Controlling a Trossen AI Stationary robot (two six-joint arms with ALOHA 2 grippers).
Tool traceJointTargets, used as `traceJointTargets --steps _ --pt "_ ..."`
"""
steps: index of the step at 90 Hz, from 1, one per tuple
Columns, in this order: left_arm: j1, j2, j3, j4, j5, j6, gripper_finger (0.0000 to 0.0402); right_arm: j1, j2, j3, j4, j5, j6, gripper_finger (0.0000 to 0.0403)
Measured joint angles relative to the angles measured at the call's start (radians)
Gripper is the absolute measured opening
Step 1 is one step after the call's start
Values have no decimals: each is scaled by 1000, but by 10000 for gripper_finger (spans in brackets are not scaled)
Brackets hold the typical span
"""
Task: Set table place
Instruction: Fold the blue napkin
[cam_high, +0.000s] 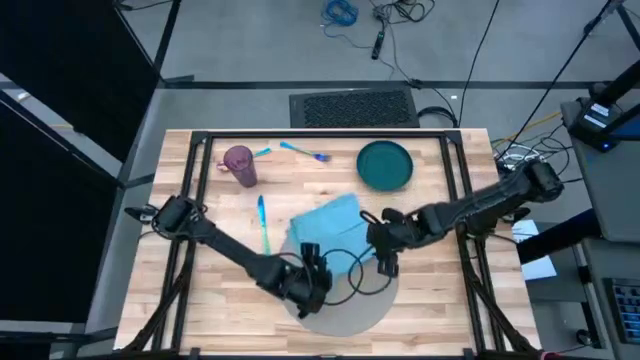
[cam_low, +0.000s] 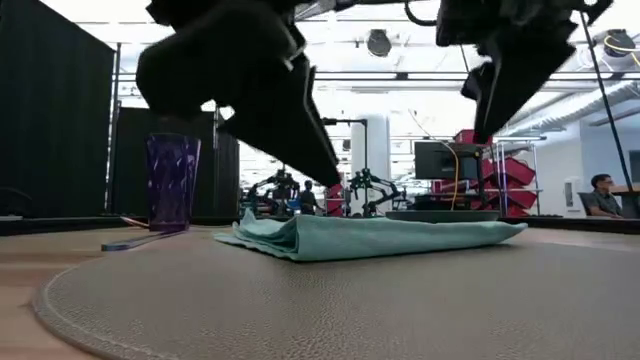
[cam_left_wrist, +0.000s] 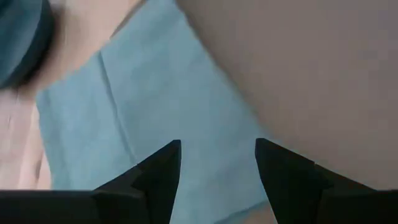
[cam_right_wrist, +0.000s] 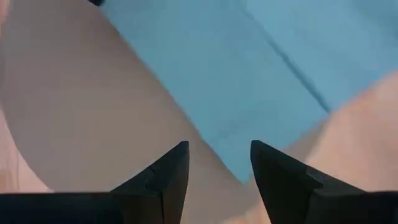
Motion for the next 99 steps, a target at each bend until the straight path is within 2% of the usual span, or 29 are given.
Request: traceJointTargets --steps 19,39,72,99 --pt "-5 0 0 25 56 -4 192 3 0 -148 119 0 49 157" --pt "-5 0 0 37 71 -53 192 3 0 -230 193 0 67 157" --pt "-5 95 1 55 71 -81 192 3 0 -254 271 -20 16 157" --pt "-5 97 1 56 39 -84 192 3 8 -254 272 -20 -7 157"
